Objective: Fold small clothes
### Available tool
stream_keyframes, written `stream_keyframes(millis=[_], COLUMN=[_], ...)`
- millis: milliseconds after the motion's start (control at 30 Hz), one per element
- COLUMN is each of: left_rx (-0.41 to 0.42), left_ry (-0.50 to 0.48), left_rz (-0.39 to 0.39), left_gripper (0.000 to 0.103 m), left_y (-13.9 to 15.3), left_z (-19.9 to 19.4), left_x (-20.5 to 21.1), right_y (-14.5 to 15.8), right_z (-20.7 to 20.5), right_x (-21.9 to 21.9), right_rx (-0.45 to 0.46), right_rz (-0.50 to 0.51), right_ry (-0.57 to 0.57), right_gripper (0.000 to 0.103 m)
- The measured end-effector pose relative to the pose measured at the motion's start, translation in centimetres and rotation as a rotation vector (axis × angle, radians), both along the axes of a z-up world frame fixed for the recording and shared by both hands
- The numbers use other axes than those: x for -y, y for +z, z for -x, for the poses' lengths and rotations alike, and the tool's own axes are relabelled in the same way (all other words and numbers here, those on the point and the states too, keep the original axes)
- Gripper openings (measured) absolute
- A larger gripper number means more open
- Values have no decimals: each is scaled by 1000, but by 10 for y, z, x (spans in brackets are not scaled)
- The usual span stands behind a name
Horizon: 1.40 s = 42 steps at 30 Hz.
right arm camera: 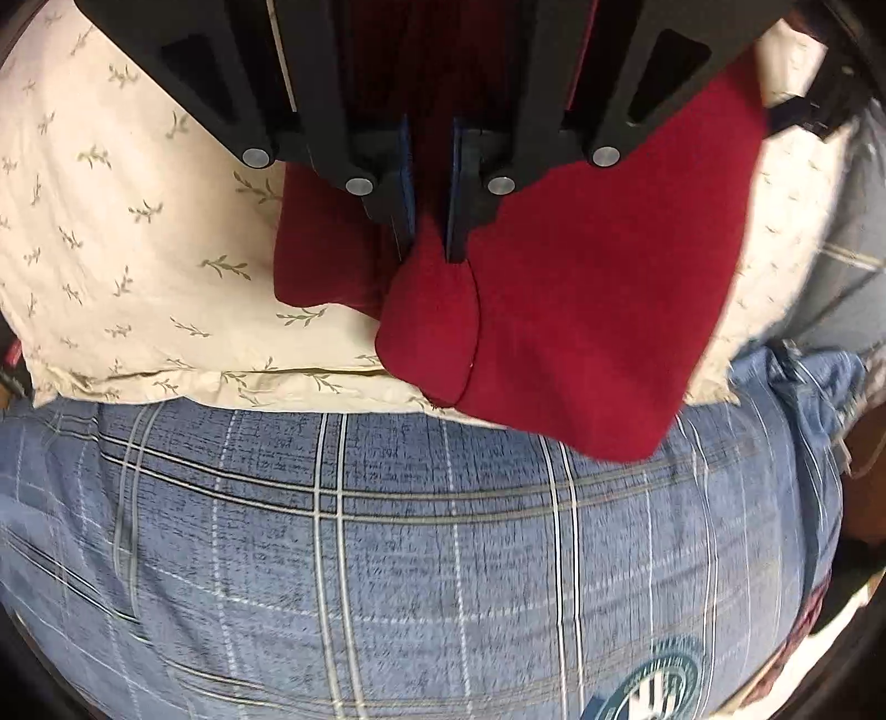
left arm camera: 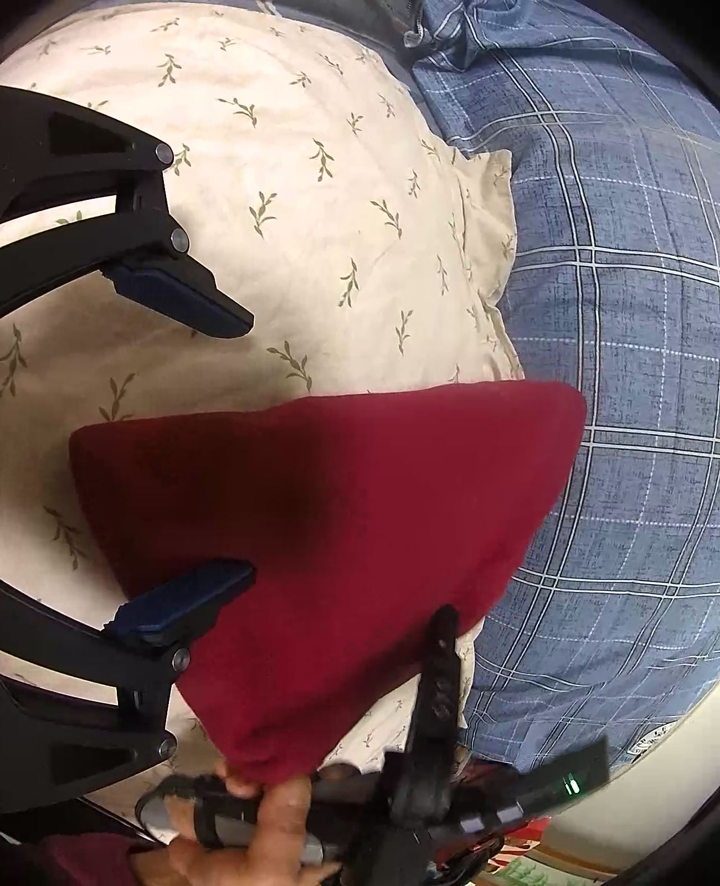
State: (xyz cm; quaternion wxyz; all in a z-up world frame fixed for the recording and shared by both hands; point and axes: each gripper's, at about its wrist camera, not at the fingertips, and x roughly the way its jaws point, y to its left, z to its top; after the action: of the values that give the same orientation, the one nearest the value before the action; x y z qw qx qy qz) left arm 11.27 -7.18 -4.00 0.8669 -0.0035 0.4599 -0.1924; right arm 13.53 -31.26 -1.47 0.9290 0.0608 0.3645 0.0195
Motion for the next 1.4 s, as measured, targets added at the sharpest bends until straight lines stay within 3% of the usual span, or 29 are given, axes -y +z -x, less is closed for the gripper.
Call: stream_keyframes(millis=[133,233,367,467,533,700,867,1000,1133,1200,1267,1333,1400], left_rx=[4,5,3,1,8,-2,-3,-1,14,18,20,19,21], left_ry=[3,3,9,5,5,13,11,19,42,51,58,59,58], left_rz=[-5,-3,0,-5,-9,-3,2,26,51,60,65,67,66], left_gripper=[83,84,85,86,87,91,91,91,91,91,91,91,91], left_y=[0,-1,-1,-2,-3,-5,-5,-1,3,4,4,3,3], left_z=[0,0,0,0,0,-3,-4,-6,-6,-6,-5,-5,-4], left_x=[0,0,0,1,1,0,-1,-4,-10,-12,-13,-14,-13], right_y=[24,37,15,-16,-18,-14,-19,-19,-11,-1,6,7,5], right_z=[31,59,73,66,68,70,69,70,71,76,73,65,56], right_x=[0,-10,-25,-20,-13,-30,-20,-13,-5,-2,-6,-11,-8], right_rx=[44,84,47,13,30,29,36,31,8,44,54,55,49], right_rz=[-24,-58,-37,17,-16,104,-3,-73,-164,-226,-171,-88,-88], right_ry=[-8,60,131,104,104,130,113,149,133,116,90,51,35], right_gripper=[16,16,14,9,9,15,16,25,27,40,47,47,47])
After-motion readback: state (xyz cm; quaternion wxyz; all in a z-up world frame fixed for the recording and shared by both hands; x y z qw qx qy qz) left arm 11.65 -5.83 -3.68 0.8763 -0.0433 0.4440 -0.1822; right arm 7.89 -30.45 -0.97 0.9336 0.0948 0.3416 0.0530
